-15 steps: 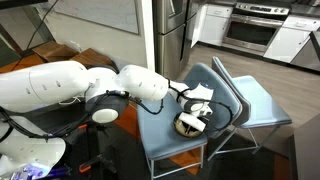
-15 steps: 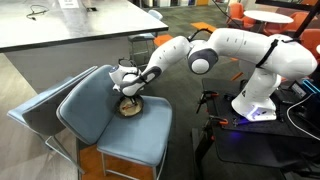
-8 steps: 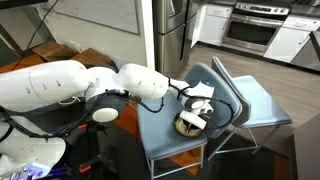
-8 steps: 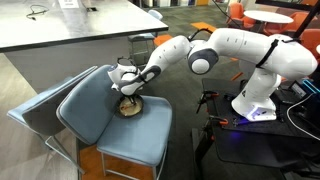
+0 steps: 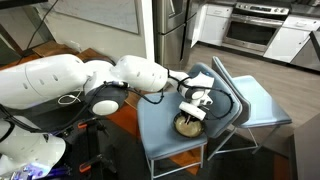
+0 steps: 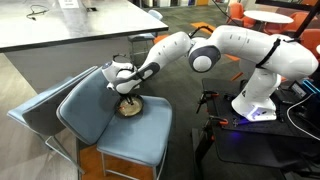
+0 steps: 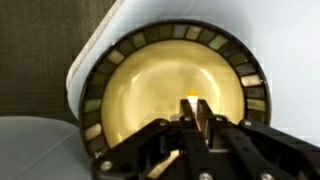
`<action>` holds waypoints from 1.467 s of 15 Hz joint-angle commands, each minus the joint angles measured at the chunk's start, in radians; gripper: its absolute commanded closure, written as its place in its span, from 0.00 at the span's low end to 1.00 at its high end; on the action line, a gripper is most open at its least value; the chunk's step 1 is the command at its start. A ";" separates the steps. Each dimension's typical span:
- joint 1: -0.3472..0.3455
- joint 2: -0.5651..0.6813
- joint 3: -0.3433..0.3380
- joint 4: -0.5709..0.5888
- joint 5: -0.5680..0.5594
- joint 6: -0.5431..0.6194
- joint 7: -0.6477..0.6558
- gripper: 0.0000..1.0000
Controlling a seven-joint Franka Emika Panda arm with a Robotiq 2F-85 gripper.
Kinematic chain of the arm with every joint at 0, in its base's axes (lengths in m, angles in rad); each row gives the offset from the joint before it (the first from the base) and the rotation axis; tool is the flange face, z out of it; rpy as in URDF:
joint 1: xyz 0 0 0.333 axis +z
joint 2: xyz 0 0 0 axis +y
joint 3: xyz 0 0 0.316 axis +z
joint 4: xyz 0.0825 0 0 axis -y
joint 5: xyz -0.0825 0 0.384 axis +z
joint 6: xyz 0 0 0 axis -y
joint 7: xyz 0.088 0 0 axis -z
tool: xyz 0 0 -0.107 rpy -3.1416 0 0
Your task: Pick up the pen from the bowl and put it on the sitting base of the chair.
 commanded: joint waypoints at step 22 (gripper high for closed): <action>0.009 -0.483 0.131 -1.012 0.000 0.481 -0.004 0.97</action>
